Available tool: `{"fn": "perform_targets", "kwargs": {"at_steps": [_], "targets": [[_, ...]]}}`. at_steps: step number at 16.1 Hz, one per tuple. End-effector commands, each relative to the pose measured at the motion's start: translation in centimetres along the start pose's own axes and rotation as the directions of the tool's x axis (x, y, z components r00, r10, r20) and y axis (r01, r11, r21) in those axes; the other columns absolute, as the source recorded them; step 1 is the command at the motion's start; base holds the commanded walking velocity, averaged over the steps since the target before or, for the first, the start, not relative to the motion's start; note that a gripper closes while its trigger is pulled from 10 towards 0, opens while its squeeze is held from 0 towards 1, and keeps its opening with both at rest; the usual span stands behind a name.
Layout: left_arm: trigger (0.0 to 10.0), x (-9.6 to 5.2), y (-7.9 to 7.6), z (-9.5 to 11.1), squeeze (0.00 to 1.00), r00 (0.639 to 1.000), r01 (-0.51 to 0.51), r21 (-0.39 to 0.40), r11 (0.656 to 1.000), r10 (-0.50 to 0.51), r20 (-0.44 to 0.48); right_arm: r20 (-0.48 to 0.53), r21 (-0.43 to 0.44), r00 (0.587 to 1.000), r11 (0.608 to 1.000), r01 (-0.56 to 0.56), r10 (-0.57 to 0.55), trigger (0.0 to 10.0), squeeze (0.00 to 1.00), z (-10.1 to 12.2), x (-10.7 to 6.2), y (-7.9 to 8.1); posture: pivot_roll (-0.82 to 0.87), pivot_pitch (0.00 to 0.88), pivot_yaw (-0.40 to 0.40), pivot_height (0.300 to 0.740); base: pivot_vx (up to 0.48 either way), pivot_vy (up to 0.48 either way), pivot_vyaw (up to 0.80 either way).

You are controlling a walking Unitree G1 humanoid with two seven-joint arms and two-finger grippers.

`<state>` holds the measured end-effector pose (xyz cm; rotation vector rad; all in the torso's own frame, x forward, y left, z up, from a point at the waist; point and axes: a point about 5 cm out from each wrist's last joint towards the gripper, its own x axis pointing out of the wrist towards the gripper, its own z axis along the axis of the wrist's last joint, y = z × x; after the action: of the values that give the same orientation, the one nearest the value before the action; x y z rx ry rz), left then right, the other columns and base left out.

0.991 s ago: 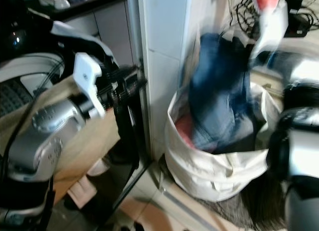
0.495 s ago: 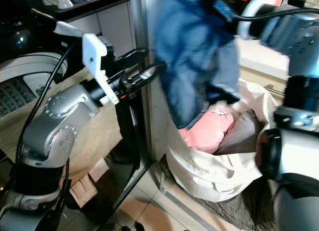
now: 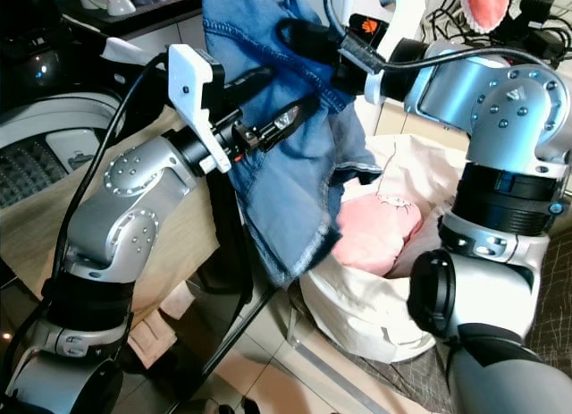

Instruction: Clothes washing

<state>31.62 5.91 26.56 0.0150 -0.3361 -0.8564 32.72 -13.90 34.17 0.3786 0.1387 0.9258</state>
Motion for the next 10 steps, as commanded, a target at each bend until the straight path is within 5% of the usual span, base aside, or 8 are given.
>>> {"fn": "perform_targets", "kwargs": {"at_steps": [1,4,6,10], "targets": [[10.0,0.0,1.0,-0.1,1.00,0.997,-0.065,0.095,0.993,0.069,-0.040,0.048,-0.022,0.996,0.997,-0.073,0.074,0.0,0.00,1.2,-0.3,1.5,-0.04,0.000,0.039,0.740,0.000,0.000,0.00],[10.0,0.1,1.9,-0.5,1.00,0.988,-0.103,0.242,0.965,0.128,-0.087,0.063,0.008,0.992,0.993,-0.114,0.113,0.0,0.00,1.4,-0.3,2.3,-0.04,0.000,0.038,0.740,0.000,0.000,0.00],[10.0,0.6,2.6,-0.4,0.00,0.974,-0.180,0.319,0.931,0.215,-0.077,0.062,0.025,0.988,0.989,-0.143,0.142,0.0,0.00,1.2,0.0,3.2,-0.04,0.000,0.038,0.740,0.000,0.000,0.00],[10.0,1.1,1.0,-1.1,0.00,0.988,-0.103,0.300,0.948,0.132,-0.078,0.081,0.063,0.982,0.982,-0.177,0.172,0.0,0.00,1.5,0.2,3.6,-0.04,0.000,0.035,0.740,0.000,0.000,0.00]]}}
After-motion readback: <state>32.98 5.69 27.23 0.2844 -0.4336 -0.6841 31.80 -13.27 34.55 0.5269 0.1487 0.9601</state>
